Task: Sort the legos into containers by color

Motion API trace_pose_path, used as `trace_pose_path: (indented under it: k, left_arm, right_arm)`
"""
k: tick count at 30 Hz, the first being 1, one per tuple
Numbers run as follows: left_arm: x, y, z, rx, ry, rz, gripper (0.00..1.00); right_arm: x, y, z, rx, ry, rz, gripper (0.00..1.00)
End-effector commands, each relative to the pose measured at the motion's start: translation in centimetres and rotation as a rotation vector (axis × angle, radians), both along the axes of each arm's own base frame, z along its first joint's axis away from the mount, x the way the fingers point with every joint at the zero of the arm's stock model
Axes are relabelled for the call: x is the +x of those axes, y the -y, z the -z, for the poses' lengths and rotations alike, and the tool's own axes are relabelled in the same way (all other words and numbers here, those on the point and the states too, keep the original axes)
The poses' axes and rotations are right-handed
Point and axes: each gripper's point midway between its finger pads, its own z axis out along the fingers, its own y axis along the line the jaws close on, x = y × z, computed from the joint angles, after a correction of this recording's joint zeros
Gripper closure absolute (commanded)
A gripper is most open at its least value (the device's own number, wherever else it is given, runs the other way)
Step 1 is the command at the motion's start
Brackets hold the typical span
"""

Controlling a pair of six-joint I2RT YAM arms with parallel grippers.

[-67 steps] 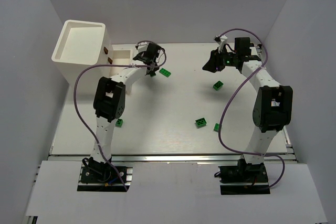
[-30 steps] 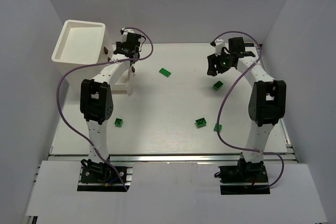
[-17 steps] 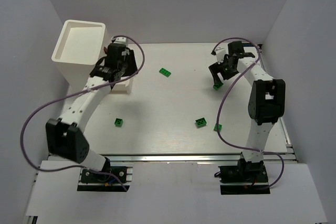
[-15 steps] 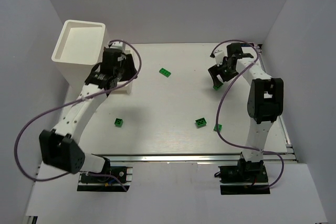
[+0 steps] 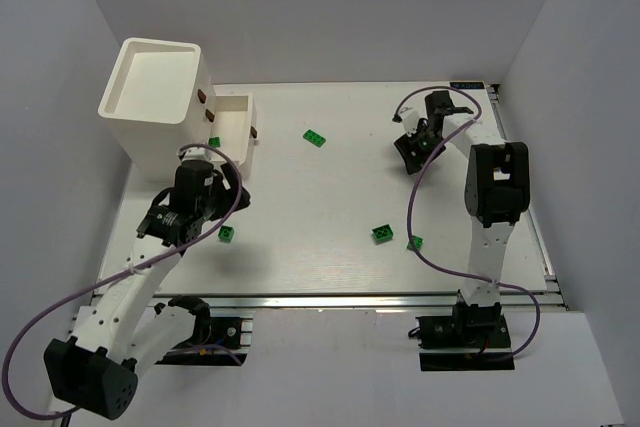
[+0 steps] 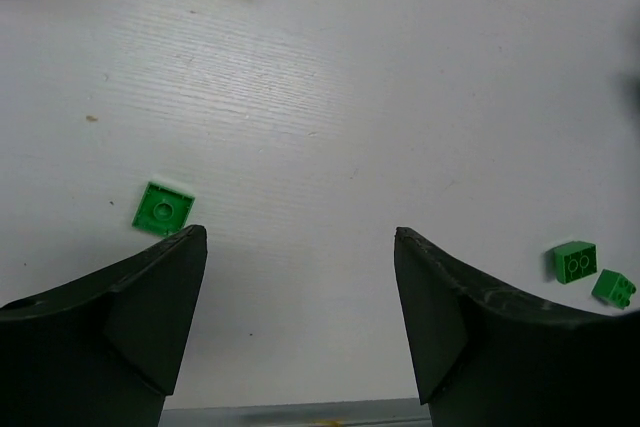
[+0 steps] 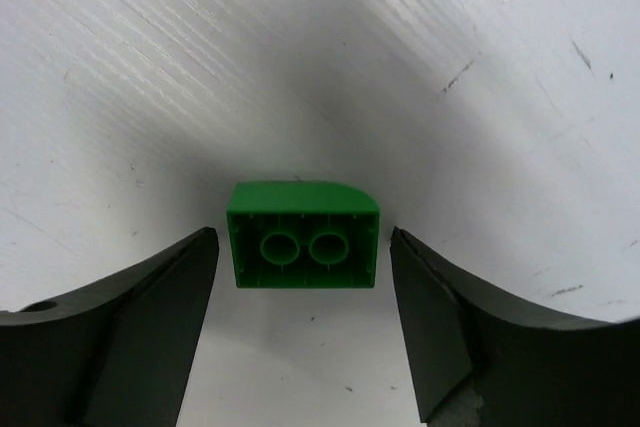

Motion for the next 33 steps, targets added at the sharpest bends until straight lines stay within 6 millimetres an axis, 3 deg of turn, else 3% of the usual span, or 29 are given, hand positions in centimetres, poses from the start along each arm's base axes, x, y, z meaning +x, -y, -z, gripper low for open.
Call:
trace_pose_path:
  k: [1,3,5,8,10,12,13,14,16,17,19,20,21,22,23,24,26,29,31,33]
  left_arm:
    - [-1.4,-1.5,1.6,-0.011,-0.039,-0.112,0.15]
    - [-1.9,-2.3,2.2,-0.012,-0.048,-0.176,0.15]
    - [-2.6,-3.4,3.2,-0.007,-0.075,-0.250,0.15]
    - [-3.4,-4.6,4.0,-0.015,-0.095,-0.357,0.15]
    - [-4.1,-5.3,4.8,-0.011,-0.134,-0.421,0.10]
    - [-4.3,-5.5,5.8,-0.010,-0.177,-0.470,0.09]
    - [-4.6,-5.5,6.2,-0.003,-0.203,-0.480,0.09]
    - [-4.5,-5.4,6.1,-0.013,-0.212,-0.494,0.08]
    - [-4.8,-5.5,6.9,0.002,-0.262,-0.516,0.06]
    - [-4.8,-5.4,7.0,-0.011,-0.271,-0.536,0.06]
    - [-4.8,-4.9,7.5,-0.024,-0.299,-0.523,0.06]
    - [-4.8,-4.7,7.7,-0.027,-0.306,-0.517,0.06]
    - [-4.8,-4.5,7.8,-0.034,-0.315,-0.510,0.06]
    - [-4.8,-4.4,7.9,-0.034,-0.320,-0.508,0.06]
    - [-4.7,-4.3,7.8,-0.037,-0.321,-0.506,0.06]
    - [-4.7,-4.3,7.7,-0.035,-0.323,-0.507,0.06]
    - [-4.7,-4.2,7.6,-0.038,-0.321,-0.495,0.06]
    - [-4.8,-3.9,7.4,-0.053,-0.321,-0.485,0.06]
    - [-5.1,-3.6,7.4,-0.067,-0.339,-0.475,0.06]
    - [-5.6,-3.4,7.4,-0.085,-0.347,-0.468,0.06]
  right_arm:
    - [1.3,-1.3,-0.5,0.034,0.044,-0.054,0.30]
    - [0.9,-1.8,-0.5,0.043,0.036,-0.079,0.38]
    - [0.4,-2.3,-0.6,0.058,0.033,-0.101,0.53]
    - [-0.1,-4.5,-2.3,0.124,0.060,-0.180,0.76]
    - [-0.8,-7.2,-4.4,0.211,0.073,-0.271,0.92]
    - [-1.2,-11.4,-7.2,0.316,0.105,-0.378,0.99]
    - [-1.2,-13.0,-8.4,0.360,0.120,-0.404,1.00]
    - [-1.9,-16.1,-9.3,0.396,0.132,-0.467,1.00]
    - [-0.7,-19.8,-12.8,0.499,0.220,-0.503,0.99]
    - [-0.9,-22.2,-13.4,0.536,0.234,-0.533,0.99]
    - [-0.7,-27.3,-16.5,0.637,0.312,-0.577,0.98]
    - [-0.3,-28.8,-16.4,0.669,0.318,-0.577,0.97]
    - [-1.0,-31.7,-17.8,0.716,0.345,-0.616,0.97]
    - [-0.2,-33.3,-19.6,0.768,0.426,-0.635,0.97]
    - [-0.1,-34.8,-19.3,0.812,0.402,-0.597,0.97]
    - [-1.2,-37.3,-19.8,0.850,0.415,-0.620,0.97]
    - [-0.3,-39.7,-21.5,0.941,0.502,-0.593,0.97]
    - [-1.0,-43.4,-23.1,1.038,0.617,-0.598,0.96]
    - [-1.5,-44.9,-23.7,1.080,0.653,-0.596,0.97]
    - [-0.8,-46.7,-23.8,1.103,0.736,-0.567,0.96]
